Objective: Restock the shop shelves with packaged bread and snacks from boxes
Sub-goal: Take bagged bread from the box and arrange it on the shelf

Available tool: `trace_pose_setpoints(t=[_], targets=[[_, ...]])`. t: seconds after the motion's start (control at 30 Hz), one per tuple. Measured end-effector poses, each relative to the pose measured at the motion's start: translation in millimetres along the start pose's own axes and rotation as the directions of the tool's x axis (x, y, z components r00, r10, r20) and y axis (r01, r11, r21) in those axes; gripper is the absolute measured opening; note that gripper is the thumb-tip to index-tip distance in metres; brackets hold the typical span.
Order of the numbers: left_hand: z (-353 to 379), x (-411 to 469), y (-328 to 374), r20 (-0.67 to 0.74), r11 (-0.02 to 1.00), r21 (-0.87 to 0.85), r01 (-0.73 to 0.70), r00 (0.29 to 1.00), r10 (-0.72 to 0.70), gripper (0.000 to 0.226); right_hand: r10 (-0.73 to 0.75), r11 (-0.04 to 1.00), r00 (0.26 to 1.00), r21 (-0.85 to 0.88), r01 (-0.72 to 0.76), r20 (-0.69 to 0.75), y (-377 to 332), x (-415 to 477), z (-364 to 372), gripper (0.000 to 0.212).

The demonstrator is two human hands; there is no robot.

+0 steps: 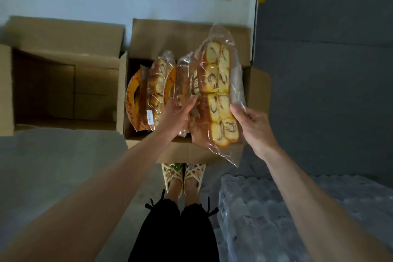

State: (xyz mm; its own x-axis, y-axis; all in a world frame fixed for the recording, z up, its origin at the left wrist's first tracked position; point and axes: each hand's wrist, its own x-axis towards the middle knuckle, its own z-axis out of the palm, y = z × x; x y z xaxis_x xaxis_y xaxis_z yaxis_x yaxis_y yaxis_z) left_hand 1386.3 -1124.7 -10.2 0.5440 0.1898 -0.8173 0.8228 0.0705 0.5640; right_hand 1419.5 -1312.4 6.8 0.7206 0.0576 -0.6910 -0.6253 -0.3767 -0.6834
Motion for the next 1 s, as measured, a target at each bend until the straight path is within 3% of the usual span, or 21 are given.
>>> trace_pose_setpoints(t=[0.17,0.27,0.43,0.5,0.67,0.83,1.0], targets=[[-40.3,-43.2,33.5,0.135,0.987,-0.163,-0.011,0.99,0.033,0.097,-0.049,0.995,0.986,0.091,0.035,0.159,-53.0,-43.8,2.8,0.027],[-65.7,-68.8,56.0,0.224,0.979,-0.201,-0.027,0.972,0.072,0.087,-0.103,0.994,0.965,0.06,0.091,0.243,-89.9,-66.2,8.6,0.029],[-107.2,-107.6,78.9,0.26,0.941,-0.338,-0.015,0.96,0.108,0.067,-0.126,0.992,0.929,0.024,0.126,0.348,-146.7,-98.0,9.6,0.026],[-123.0,-125.6,84.9,0.255,0.934,-0.356,-0.031,0.959,0.128,0.07,-0.114,0.991,0.911,-0.023,0.134,0.395,-167.1,-112.2,12.3,0.027],[-158.6,-158.3,103.3,0.113,0.883,-0.436,-0.174,0.963,0.245,0.101,-0.067,0.989,0.891,-0.087,0.118,0.449,-206.6,-138.6,30.7,0.036],[-187.0,-197.8,138.3,0.027,0.841,-0.394,-0.37,0.91,0.413,0.078,-0.101,0.981,0.879,-0.097,0.165,0.466,-248.5,-164.5,43.8,0.05],[-195.9,-231.7,175.1,-0.125,0.821,-0.347,-0.453,0.89,0.438,0.087,-0.232,0.92,0.842,-0.172,0.353,0.487,-299.8,-198.0,50.8,0.085]])
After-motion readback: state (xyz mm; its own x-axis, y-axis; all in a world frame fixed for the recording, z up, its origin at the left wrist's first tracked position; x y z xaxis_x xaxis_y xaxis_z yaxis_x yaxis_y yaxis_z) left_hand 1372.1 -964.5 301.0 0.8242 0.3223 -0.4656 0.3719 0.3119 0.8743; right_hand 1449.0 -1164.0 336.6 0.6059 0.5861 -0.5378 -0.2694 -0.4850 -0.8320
